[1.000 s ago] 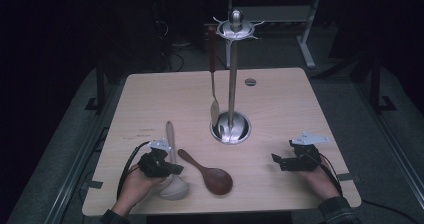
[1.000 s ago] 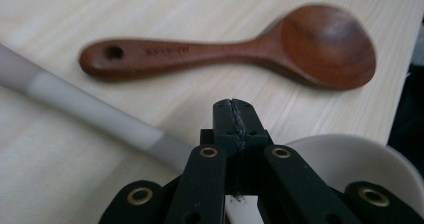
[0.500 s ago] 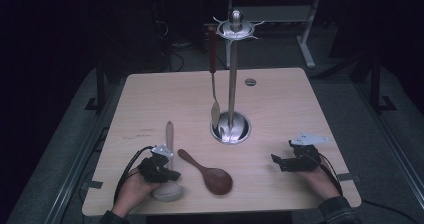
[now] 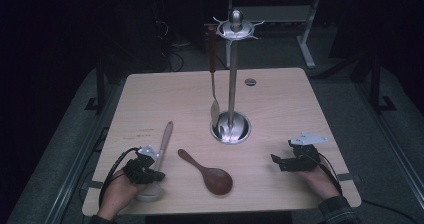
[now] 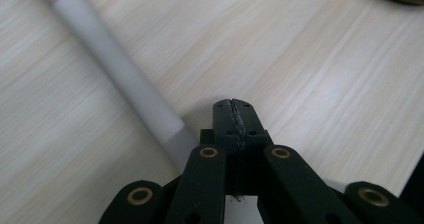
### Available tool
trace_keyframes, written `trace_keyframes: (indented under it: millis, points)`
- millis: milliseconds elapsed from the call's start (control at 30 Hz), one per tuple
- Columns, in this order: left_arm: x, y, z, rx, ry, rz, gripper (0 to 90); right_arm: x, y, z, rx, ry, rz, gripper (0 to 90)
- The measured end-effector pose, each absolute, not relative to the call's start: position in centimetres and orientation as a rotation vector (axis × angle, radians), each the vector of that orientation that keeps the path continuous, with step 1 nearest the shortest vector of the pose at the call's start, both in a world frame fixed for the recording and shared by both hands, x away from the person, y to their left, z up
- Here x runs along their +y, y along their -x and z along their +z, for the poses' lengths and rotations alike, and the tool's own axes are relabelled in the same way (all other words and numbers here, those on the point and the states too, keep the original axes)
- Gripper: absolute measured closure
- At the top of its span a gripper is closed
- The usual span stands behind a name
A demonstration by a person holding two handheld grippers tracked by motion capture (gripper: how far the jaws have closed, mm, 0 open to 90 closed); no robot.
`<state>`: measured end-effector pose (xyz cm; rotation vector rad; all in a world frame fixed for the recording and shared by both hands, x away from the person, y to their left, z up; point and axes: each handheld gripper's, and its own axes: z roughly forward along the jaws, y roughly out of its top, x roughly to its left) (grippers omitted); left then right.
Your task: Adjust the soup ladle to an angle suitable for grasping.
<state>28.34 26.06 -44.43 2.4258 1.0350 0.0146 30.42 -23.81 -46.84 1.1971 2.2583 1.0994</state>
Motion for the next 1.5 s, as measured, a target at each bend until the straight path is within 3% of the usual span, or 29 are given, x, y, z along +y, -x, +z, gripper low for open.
trace_keyframes:
  millis: [200,500,933,1100,1267,1500]
  points:
    - [28.0,-28.2,-44.2,1.112,-2.410,0.045,89.8,-23.5,-30.9,-46.8,2.265,-1.183,1.109,12.3]
    - [30.4,-28.1,-43.5,1.198,-2.427,0.208,89.8,-22.1,-32.1,-46.8,2.307,-1.132,1.112,12.3]
    - [30.4,-28.9,-42.2,1.179,-2.358,0.144,89.1,-22.3,-31.8,-46.9,2.302,-1.147,1.102,12.3]
    - [29.9,-30.1,-40.7,1.185,-2.339,0.147,82.8,-22.7,-31.6,-46.9,2.298,-1.149,1.097,12.2]
    - [29.4,-31.8,-39.8,1.208,-2.382,0.111,70.3,-23.0,-31.2,-46.8,2.277,-1.167,1.091,12.3]
    - [29.1,-34.3,-39.0,1.236,-2.406,0.105,62.4,-23.4,-30.7,-46.8,2.268,-1.173,1.074,12.3]
